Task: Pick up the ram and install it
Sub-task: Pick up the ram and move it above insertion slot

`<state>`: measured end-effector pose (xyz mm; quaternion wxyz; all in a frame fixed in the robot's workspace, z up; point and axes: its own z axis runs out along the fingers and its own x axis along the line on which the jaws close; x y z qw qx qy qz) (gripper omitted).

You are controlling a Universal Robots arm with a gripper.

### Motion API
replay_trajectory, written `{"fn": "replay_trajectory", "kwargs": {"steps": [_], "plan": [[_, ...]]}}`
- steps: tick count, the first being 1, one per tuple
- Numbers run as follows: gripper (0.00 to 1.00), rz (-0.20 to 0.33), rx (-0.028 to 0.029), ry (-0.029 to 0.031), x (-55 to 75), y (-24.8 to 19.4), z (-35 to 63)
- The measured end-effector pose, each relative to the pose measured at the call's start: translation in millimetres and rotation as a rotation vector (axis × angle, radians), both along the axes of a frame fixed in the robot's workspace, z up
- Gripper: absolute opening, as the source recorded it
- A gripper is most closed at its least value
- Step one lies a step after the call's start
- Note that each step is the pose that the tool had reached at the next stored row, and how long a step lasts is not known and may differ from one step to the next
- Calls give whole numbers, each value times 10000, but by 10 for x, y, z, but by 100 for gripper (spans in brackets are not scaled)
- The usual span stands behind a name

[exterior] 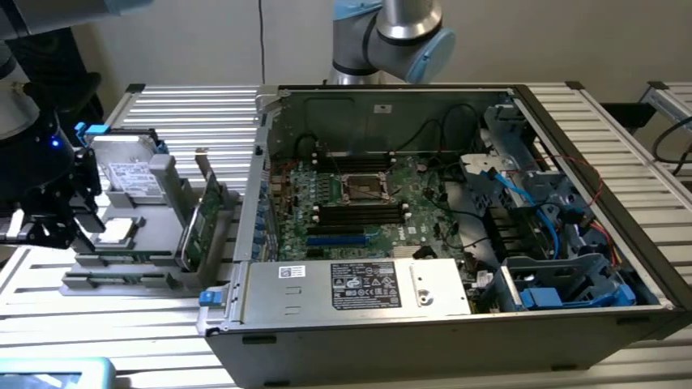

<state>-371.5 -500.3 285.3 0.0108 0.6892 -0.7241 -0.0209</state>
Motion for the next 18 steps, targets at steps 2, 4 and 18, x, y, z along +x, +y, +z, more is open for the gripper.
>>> {"fn": "replay_trajectory", "kwargs": {"steps": [2, 4, 18], "plan": [[36, 1, 0, 0, 12, -2, -37], [36, 1, -1, 0, 29, -3, -71], [36, 1, -1, 1, 55, -2, -327]]}}
